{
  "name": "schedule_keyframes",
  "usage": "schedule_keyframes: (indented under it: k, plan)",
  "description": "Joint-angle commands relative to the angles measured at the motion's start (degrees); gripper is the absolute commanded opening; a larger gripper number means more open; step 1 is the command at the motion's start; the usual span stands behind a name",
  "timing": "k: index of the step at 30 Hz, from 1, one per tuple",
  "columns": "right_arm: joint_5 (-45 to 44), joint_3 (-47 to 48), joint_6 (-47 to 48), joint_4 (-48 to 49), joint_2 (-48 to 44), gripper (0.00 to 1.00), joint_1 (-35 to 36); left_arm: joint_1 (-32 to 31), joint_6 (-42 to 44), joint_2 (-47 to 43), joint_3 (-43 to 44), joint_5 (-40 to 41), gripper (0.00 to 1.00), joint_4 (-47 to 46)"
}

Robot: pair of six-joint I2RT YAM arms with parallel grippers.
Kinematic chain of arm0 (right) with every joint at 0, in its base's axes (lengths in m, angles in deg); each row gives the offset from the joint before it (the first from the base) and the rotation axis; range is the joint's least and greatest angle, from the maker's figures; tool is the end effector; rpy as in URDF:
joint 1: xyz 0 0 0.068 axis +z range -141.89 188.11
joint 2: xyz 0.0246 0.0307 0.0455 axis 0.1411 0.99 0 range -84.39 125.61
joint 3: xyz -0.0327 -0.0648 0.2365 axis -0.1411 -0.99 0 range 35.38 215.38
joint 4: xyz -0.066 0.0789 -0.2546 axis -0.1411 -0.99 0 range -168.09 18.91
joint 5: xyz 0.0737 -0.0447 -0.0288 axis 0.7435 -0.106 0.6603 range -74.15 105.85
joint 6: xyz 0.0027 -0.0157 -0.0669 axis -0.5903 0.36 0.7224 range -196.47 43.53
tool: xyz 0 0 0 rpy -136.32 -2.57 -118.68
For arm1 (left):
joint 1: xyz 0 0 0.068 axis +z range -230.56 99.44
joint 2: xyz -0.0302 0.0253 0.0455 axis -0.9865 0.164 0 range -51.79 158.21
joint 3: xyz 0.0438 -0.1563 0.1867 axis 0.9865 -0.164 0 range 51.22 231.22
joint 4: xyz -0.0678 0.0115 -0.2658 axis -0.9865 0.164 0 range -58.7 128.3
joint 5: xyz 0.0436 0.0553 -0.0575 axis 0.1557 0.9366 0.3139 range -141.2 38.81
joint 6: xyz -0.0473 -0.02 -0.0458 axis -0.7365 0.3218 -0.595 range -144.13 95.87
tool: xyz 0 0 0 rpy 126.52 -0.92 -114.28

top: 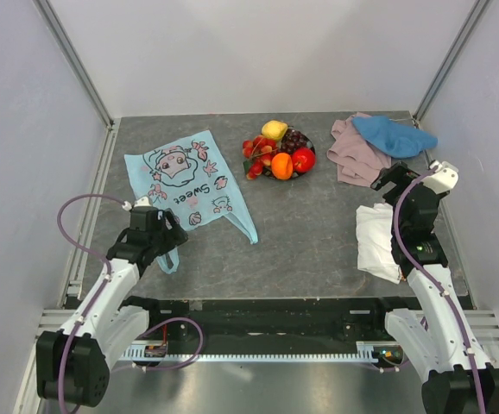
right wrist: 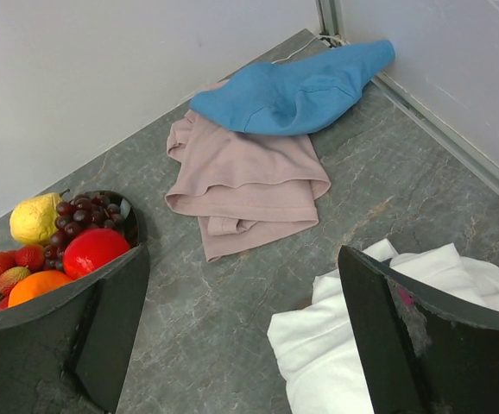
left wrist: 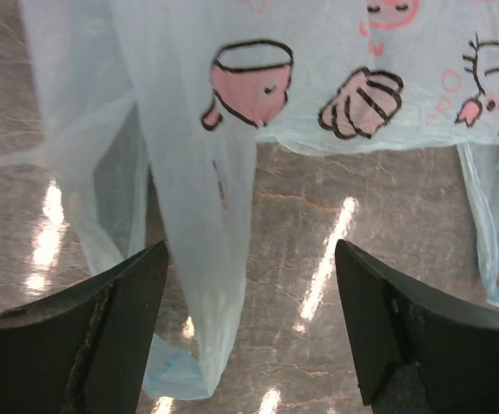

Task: Place the fruits into the plastic bag

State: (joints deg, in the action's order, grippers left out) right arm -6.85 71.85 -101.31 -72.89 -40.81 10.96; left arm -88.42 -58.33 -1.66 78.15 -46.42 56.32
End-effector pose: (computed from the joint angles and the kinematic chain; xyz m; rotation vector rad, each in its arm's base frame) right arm 0.2368 -0.0096 0.2855 0.6070 1.6029 0.0166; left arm 0.2142 -0.0249 0.1526 -0.5894 2.3495 -0.2375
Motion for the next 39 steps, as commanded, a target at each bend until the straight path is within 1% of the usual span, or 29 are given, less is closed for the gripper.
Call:
schedule_keyframes:
  k: [1, 4, 6, 8, 9, 10, 12, 14, 15, 16, 18, 19, 21, 22, 24, 25, 26, 28, 29, 30, 31, 32, 33, 34, 35, 36, 37, 38, 39]
  plan:
    - [1.2, 0.1, 0.5, 1.3, -0.3, 0.98, 0.0, -0.1, -1.0, 1.0, -1.5, -4.6, 0.83, -6.6]
    - [1.2, -0.1, 0.6, 1.4, -0.7, 0.98, 0.0, -0.1, -0.2, 3.2, -1.3, -4.6, 0.8, -6.5]
    - [1.2, -0.2, 0.6, 1.4, -0.6, 0.98, 0.0, -0.1, 0.1, 4.0, -1.2, -6.4, 0.77, -6.8]
    - [1.3, -0.3, 0.6, 1.4, -0.6, 0.98, 0.0, -0.1, 0.6, 4.9, -1.4, -8.9, 0.59, -8.4]
    - [1.8, -0.4, 0.6, 1.4, -0.5, 0.98, 0.0, -0.1, 1.0, 4.9, -1.4, -9.9, 0.37, -8.8]
    - [2.1, -0.5, 0.9, 1.4, -0.4, 0.98, 0.0, -0.1, 1.4, 4.9, -0.9, -12.0, 0.28, -9.3]
    - [4.2, -0.5, 1.8, 2.9, -0.2, 0.98, 0.0, -0.1, 3.2, 4.5, 0.5, -14.3, 0.15, -9.5]
    - [6.5, -0.3, 2.5, 3.3, 0.3, 0.98, 0.0, -0.1, 6.4, 4.6, 4.9, -18.0, 0.11, -8.2]
    - [7.8, -0.3, 2.8, 3.6, 0.3, 0.98, 0.0, -0.1, 7.4, 4.9, 6.9, -19.1, 0.04, -5.9]
    - [11.7, -0.3, 3.5, 4.4, 0.5, 0.98, 0.0, -0.1, 8.3, 5.4, 11.1, -21.5, 0.02, -4.8]
    - [16.6, -1.0, 4.3, 7.2, 0.4, 0.97, 0.1, 0.1, 11.4, 7.3, 17.0, -24.9, 0.02, -2.8]
    - [21.9, -1.2, 5.1, 8.4, 0.3, 0.96, 0.0, 0.4, 12.7, 8.2, 18.7, -30.7, 0.02, -2.3]
    - [27.4, -1.8, 5.3, 11.4, 0.5, 0.94, 0.0, 0.9, 15.6, 11.1, 23.4, -36.4, 0.02, -0.8]
    - [33.3, -1.8, 5.7, 12.3, 1.0, 0.92, 0.1, 1.0, 16.8, 11.9, 24.6, -41.5, 0.01, -0.6]
    - [37.9, -1.0, 5.2, 13.6, 2.7, 0.87, 0.7, 1.3, 17.2, 13.1, 26.6, -47.0, 0.02, -0.8]
    - [41.0, -0.5, 5.4, 13.8, 3.4, 0.84, 1.4, 1.3, 17.5, 13.3, 27.0, -48.2, 0.02, -0.9]
    - [41.2, 0.0, 6.0, 13.4, 4.8, 0.83, 2.6, 1.4, 17.6, 13.5, 27.4, -49.3, 0.02, -0.8]
    - [39.3, 2.5, 8.1, 10.8, 6.3, 0.82, 8.6, 1.5, 17.6, 13.2, 28.3, -52.1, 0.02, -0.8]
    - [35.6, 3.4, 11.5, 9.7, 7.7, 0.82, 11.4, 1.8, 17.6, 12.9, 28.4, -52.8, 0.02, -0.6]
    - [33.4, 5.3, 13.1, 8.0, 8.6, 0.82, 17.9, 1.9, 17.6, 12.5, 29.0, -53.1, 0.02, -0.3]
    - [30.9, 6.2, 14.9, 7.4, 9.6, 0.82, 21.5, 2.1, 17.5, 11.7, 29.2, -53.1, 0.01, 0.6]
    - [24.8, 7.1, 17.4, 7.0, 12.1, 0.82, 25.2, 2.4, 17.5, 11.0, 29.5, -52.9, 0.02, 1.0]
    - [22.5, 8.9, 18.9, 6.6, 13.5, 0.83, 32.6, 2.5, 17.5, 10.5, 30.0, -52.3, 0.02, 1.5]
    - [18.5, 9.8, 20.3, 6.6, 15.1, 0.83, 36.3, 2.7, 17.6, 9.3, 30.4, -51.7, 0.02, 2.0]
    - [15.3, 11.8, 23.2, 6.6, 18.6, 0.83, 39.8, 2.8, 17.8, 8.9, 31.1, -50.8, 0.02, 3.4]
    - [8.1, 12.8, 24.3, 6.5, 20.5, 0.83, 46.6, 2.8, 17.9, 8.4, 31.6, -48.8, 0.02, 4.2]
    - [5.2, 14.0, 26.2, 6.6, 24.2, 0.83, 49.7, 2.8, 18.7, 7.9, 32.1, -47.8, 0.02, 5.1]
    - [2.3, 16.2, 27.6, 6.7, 25.9, 0.83, 52.4, 2.8, 19.2, 7.1, 32.6, -46.7, 0.02, 7.2]
    - [-3.1, 17.1, 29.7, 7.2, 27.7, 0.82, 56.6, 2.8, 19.9, 6.7, 33.8, -45.4, 0.02, 8.1]
